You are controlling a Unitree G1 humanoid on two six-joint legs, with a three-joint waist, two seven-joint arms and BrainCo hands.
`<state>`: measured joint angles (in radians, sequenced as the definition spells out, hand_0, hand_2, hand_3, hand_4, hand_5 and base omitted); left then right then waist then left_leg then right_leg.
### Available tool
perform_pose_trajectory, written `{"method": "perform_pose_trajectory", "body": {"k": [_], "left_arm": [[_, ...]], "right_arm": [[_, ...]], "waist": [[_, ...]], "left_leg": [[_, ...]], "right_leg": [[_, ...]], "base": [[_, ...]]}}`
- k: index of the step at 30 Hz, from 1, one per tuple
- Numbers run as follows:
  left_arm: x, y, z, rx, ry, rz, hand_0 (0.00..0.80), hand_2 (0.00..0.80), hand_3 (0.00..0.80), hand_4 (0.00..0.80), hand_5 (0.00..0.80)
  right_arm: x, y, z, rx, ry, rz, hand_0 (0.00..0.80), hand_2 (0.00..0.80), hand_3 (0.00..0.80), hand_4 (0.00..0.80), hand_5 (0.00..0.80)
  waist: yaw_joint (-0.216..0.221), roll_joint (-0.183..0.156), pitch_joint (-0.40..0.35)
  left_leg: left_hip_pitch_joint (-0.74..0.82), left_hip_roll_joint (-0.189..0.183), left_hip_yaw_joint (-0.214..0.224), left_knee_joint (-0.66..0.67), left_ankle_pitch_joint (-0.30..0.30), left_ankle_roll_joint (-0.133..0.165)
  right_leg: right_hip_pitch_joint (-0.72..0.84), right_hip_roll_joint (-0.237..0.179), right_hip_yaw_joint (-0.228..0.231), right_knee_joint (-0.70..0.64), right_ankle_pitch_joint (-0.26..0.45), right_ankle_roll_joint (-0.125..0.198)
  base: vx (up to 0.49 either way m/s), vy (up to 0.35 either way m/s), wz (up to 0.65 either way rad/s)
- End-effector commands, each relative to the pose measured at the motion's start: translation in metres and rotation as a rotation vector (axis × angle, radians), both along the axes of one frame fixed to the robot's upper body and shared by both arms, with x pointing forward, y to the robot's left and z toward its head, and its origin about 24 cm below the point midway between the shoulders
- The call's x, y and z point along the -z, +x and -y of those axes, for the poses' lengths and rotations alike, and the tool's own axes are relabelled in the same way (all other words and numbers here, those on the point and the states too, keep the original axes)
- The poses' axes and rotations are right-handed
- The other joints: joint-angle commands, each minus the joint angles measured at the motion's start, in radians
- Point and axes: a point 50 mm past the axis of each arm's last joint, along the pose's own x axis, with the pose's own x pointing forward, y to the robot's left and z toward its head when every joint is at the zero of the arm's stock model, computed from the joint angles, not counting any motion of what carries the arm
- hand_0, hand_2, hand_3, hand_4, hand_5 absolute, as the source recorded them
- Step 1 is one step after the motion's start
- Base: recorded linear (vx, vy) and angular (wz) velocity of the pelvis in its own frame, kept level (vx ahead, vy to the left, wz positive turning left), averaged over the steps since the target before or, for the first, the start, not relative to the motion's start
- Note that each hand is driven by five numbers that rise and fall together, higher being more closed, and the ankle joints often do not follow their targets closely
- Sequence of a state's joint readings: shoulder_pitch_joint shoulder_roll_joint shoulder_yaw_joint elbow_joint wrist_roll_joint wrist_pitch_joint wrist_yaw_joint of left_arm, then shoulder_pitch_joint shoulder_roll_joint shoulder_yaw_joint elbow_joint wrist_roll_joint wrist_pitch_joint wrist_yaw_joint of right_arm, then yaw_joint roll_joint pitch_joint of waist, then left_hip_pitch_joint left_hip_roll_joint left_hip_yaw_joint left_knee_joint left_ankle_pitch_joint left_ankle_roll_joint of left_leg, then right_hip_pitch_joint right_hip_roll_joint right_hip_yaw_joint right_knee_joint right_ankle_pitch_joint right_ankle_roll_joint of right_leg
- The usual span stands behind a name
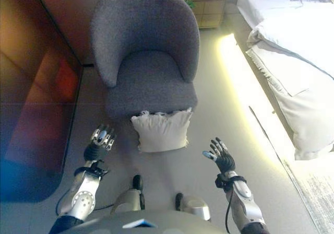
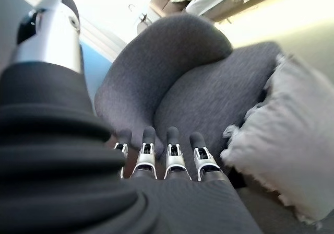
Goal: Pick up the cushion and take it to the sofa
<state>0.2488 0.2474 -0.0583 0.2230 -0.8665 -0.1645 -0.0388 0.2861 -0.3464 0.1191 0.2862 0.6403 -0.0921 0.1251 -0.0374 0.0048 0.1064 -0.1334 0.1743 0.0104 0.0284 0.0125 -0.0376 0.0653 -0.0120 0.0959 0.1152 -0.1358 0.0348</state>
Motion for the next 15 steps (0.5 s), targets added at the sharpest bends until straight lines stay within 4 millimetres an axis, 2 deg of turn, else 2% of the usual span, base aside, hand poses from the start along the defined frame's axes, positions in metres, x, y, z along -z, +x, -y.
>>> {"method": "perform_pose_trajectory", "body": {"k": [1,2,3,6,7,8,9,11,15], "left_arm": [[-0.03,0.01,-0.016,-0.028,0.066,0.155,0.0,0.0,0.0,0.0,0.0],[-0.031,0.014,-0.017,-0.023,0.064,0.163,0.0,0.0,0.0,0.0,0.0],[-0.032,0.018,-0.016,-0.016,0.063,0.166,0.0,0.0,0.0,0.0,0.0],[-0.037,0.025,-0.013,0.019,0.084,0.191,0.0,0.0,0.0,0.0,0.0],[-0.039,0.025,-0.013,0.03,0.095,0.194,0.0,0.0,0.0,0.0,0.0],[-0.038,0.023,-0.014,0.043,0.115,0.185,0.0,0.0,0.0,0.0,0.0],[-0.037,0.021,-0.015,0.049,0.131,0.177,0.0,0.0,0.0,0.0,0.0],[-0.031,0.016,-0.02,0.059,0.16,0.15,0.0,0.0,0.0,0.0,0.0],[-0.028,0.007,-0.029,0.052,0.181,0.126,0.0,0.0,0.0,0.0,0.0]], "right_arm": [[-0.025,0.023,0.0,-0.009,0.02,0.151,0.0,0.0,0.0,0.0,0.0],[-0.026,0.024,0.0,0.001,0.027,0.153,0.0,0.0,0.0,0.0,0.0],[-0.025,0.024,-0.001,0.019,0.037,0.149,0.0,0.0,0.0,0.0,0.0],[-0.027,0.029,-0.008,0.036,0.038,0.152,0.0,0.0,0.0,0.0,0.0],[-0.028,0.031,-0.01,0.023,0.027,0.165,0.0,0.0,0.0,0.0,0.0],[-0.029,0.033,-0.014,0.017,-0.003,0.183,0.0,0.0,0.0,0.0,0.0],[-0.03,0.035,-0.016,0.019,-0.012,0.194,0.0,0.0,0.0,0.0,0.0],[-0.031,0.04,-0.023,0.04,0.051,0.204,0.0,0.0,0.0,0.0,0.0],[-0.024,0.032,-0.031,0.017,0.045,0.18,0.0,0.0,0.0,0.0,0.0]], "waist": [[0.004,-0.058,-0.01],[-0.006,-0.049,-0.015],[-0.012,-0.043,-0.018],[-0.007,-0.042,-0.014],[0.0,-0.043,-0.013],[0.015,-0.042,-0.014],[0.024,-0.041,-0.013],[0.04,-0.034,-0.012],[0.052,-0.024,-0.018]], "left_leg": [[-0.015,0.035,0.016,0.011,0.119,-0.062],[-0.002,0.041,0.064,0.004,0.114,-0.063],[0.001,0.036,0.081,0.001,0.112,-0.062],[-0.01,-0.029,0.071,0.064,0.059,-0.025],[-0.011,-0.049,0.071,0.078,0.043,-0.011],[-0.007,-0.077,0.074,0.087,0.025,0.009],[0.002,-0.093,0.076,0.087,0.016,0.02],[0.027,-0.124,0.089,0.083,-0.002,0.046],[0.078,-0.168,0.094,0.064,-0.025,0.071]], "right_leg": [[0.039,-0.092,0.033,0.011,0.036,0.043],[0.044,-0.117,0.01,0.01,0.035,0.055],[0.046,-0.131,-0.004,0.013,0.034,0.064],[0.018,-0.198,-0.03,0.052,0.086,0.1],[0.011,-0.222,-0.044,0.065,0.11,0.1],[-0.002,-0.267,-0.071,0.1,0.163,0.097],[-0.013,-0.293,-0.088,0.131,0.202,0.095],[-0.049,-0.339,-0.122,0.221,0.266,0.085],[-0.117,-0.361,-0.151,0.302,0.325,0.074]], "base": [[0.24,0.387,-0.44],[0.269,0.449,-0.38],[0.206,0.404,-0.25],[0.172,0.357,0.11],[0.162,0.295,0.25],[0.158,0.284,0.17],[0.163,0.288,0.05],[0.169,0.306,-0.08],[0.16,0.241,-0.18]]}}
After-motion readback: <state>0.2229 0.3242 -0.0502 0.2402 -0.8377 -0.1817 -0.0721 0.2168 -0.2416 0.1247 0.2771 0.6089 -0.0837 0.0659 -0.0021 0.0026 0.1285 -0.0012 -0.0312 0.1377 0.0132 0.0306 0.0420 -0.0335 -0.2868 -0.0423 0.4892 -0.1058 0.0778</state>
